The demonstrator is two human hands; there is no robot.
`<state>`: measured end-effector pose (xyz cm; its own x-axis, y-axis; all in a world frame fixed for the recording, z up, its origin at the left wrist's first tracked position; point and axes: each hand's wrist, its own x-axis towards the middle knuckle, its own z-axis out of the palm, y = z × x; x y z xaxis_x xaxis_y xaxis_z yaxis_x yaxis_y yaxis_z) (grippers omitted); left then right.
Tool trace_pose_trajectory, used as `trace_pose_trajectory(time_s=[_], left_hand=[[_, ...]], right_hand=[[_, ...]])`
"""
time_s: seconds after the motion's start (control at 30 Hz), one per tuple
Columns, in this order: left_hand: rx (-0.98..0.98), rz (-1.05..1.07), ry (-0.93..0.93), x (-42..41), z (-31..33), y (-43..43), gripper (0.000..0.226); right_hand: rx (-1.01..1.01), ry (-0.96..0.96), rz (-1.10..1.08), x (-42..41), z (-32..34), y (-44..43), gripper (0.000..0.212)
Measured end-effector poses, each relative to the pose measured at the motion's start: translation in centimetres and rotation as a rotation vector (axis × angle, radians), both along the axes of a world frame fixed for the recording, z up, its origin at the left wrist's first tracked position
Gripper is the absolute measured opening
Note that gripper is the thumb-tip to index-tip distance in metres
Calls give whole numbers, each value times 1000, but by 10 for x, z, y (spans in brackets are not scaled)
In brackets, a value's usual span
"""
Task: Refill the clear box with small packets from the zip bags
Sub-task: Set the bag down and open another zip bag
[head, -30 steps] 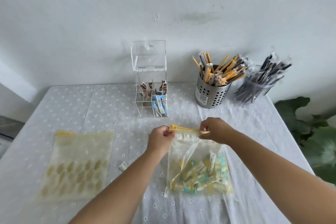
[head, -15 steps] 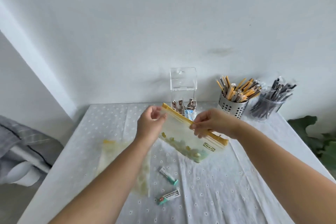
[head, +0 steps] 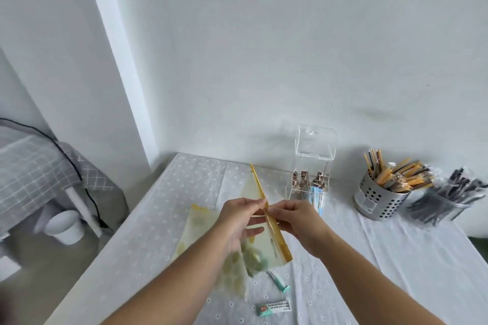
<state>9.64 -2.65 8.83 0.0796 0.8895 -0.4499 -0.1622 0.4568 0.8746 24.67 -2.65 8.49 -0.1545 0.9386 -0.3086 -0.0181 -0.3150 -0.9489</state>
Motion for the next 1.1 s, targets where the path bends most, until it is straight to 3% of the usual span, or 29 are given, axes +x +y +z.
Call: trace_pose_trajectory(time_s=[0.27, 0.47, 0.73, 0.93, 1.1], left_hand=[[18, 11, 53, -5, 1, -1, 6], [55, 17, 98, 6, -4, -3, 10], [-6, -101, -69, 1, -8, -3, 10], [88, -315, 116, 4, -6, -13, 21], [177, -369, 123, 5, -5, -14, 26]], right_hand=[[-15, -12, -36, -10, -9, -2, 13], [95, -145, -82, -9, -10, -1, 13], [-79, 183, -83, 1, -3, -2, 8], [-143, 242, -152, 1, -3, -1, 4], [-119, 311, -128, 2, -3, -4, 7]])
